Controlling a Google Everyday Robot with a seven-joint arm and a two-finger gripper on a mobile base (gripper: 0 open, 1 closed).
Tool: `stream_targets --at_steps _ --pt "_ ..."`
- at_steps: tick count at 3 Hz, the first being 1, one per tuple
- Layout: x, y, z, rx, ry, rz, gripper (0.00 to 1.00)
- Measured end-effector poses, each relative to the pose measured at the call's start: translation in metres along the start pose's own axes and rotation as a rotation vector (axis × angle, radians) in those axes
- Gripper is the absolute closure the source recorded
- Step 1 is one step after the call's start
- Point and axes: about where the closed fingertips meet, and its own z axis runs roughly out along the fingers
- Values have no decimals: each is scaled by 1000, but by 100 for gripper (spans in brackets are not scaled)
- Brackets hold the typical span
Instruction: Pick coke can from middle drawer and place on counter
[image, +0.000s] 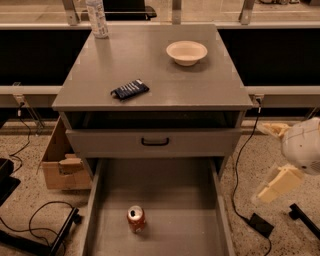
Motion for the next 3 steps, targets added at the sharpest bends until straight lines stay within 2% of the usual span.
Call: stream_targets --at_steps 1,2,3 --pt "9 -12 49 42 -172 -26 0" --pt "13 -18 96 44 -282 -128 0" --pt "13 -18 96 44 -283 -128 0"
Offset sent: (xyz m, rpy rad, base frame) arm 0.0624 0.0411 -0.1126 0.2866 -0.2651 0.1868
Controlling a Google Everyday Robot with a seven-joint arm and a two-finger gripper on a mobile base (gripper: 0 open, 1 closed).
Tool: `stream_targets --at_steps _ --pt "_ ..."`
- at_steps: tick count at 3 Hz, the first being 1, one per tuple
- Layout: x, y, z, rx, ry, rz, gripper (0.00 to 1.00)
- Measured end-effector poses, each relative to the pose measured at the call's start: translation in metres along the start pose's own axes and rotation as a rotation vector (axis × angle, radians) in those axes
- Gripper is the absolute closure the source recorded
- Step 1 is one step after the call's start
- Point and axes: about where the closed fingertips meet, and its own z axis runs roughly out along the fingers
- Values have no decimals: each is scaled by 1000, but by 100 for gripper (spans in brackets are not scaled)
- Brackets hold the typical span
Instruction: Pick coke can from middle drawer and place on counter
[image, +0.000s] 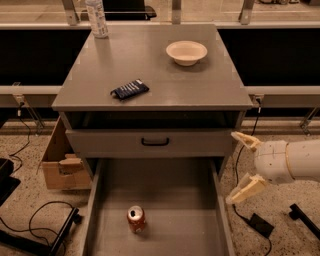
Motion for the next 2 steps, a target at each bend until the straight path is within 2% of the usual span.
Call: stream_targets --at_steps 1,2 --pt "9 22 43 -45 -59 12 0" --pt "17 52 111 -97 -159 31 0"
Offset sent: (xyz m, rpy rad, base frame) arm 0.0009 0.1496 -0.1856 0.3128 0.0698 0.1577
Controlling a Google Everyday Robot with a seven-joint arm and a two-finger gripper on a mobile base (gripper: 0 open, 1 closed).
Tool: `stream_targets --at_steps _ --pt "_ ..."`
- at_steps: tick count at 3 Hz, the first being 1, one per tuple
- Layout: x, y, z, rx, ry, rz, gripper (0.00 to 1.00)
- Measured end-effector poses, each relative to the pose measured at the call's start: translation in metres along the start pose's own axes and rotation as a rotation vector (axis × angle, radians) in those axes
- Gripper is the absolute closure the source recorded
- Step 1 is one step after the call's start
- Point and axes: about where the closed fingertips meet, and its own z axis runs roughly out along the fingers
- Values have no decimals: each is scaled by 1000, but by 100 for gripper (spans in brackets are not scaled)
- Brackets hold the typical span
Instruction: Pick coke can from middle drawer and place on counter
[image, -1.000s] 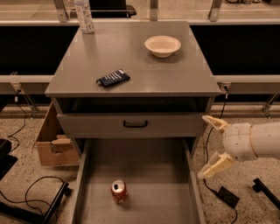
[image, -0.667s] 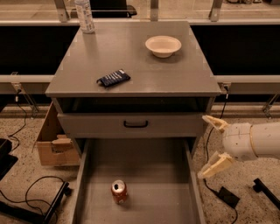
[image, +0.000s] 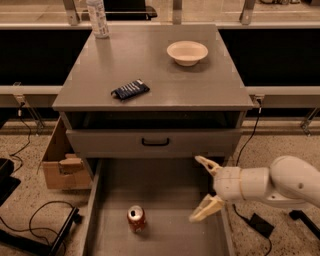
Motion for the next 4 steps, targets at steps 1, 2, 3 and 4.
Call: stream_targets --at_steps 1,2,3,4 --pt "18 13 69 -30 -94 24 0" --pt "37 20 130 -51 -151 54 0" --pt "57 33 184 -79 -168 77 0" --pt "74 52 224 -112 -162 91 0"
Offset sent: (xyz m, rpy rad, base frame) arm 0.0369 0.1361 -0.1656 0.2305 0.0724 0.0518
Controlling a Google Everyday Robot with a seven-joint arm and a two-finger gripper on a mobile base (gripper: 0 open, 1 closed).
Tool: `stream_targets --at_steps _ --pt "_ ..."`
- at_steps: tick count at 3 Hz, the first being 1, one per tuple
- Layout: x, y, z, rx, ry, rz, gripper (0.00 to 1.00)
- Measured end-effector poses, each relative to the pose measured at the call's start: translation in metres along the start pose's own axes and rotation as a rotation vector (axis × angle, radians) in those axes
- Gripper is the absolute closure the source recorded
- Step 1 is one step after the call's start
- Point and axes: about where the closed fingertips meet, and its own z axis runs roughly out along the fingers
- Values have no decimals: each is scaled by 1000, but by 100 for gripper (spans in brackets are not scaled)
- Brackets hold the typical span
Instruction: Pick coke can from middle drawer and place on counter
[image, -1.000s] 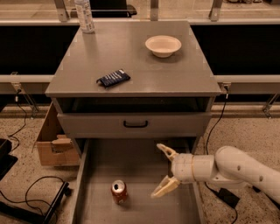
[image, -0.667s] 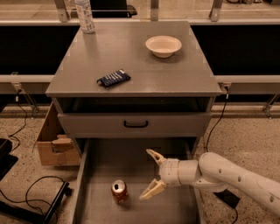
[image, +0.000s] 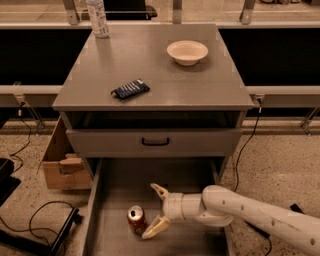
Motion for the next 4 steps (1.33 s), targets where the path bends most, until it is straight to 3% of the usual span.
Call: stream_targets --at_steps 2,3,4 --pt "20 32 58 -74 -12 14 41" --pt "11 39 70 -102 1 28 64" --pt "-19 49 47 -90 15 77 88"
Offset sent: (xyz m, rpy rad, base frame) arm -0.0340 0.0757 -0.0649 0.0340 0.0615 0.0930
